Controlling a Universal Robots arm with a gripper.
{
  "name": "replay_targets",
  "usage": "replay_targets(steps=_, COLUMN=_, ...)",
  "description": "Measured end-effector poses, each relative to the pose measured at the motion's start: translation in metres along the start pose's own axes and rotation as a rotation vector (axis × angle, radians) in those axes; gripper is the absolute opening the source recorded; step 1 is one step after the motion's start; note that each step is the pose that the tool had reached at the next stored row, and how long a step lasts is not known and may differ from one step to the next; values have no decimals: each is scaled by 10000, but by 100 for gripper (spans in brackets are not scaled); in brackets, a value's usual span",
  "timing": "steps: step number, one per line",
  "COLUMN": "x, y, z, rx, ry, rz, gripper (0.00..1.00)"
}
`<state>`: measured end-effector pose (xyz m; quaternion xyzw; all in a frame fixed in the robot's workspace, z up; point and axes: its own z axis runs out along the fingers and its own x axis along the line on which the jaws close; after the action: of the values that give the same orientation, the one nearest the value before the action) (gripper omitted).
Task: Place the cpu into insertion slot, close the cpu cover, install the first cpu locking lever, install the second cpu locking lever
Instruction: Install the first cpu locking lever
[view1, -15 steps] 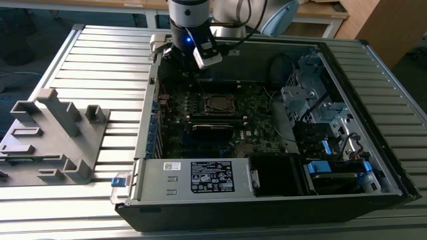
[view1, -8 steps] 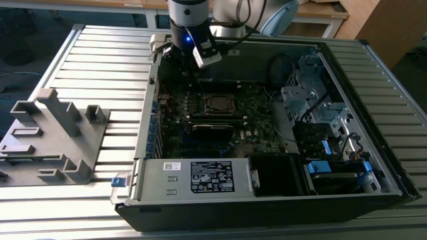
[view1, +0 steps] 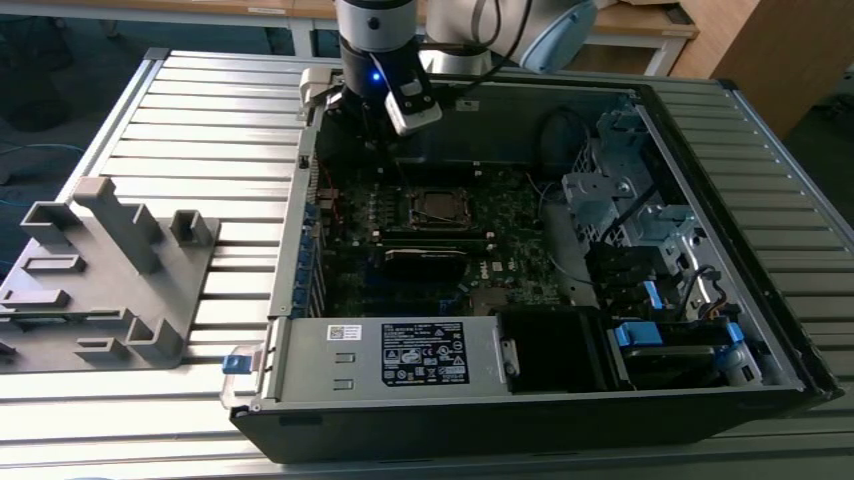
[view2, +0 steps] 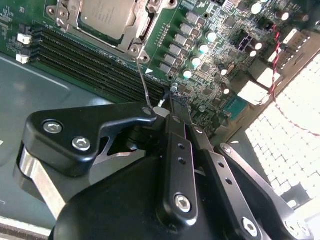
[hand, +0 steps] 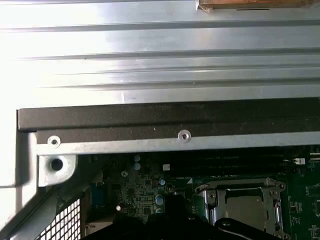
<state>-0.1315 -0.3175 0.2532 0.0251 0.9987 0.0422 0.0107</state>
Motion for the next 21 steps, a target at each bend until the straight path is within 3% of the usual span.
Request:
replay_targets(steps=7, x=4, y=35, z=13, rx=-67, ry=4, rz=2, gripper=11)
replay_targets(steps=14, x=-3, y=45, z=19, rx=-72, ry=5, rz=3, gripper=11)
replay_targets(steps=21, x=-61, y=51, z=23, rx=-73, ry=4, rz=2, gripper=11)
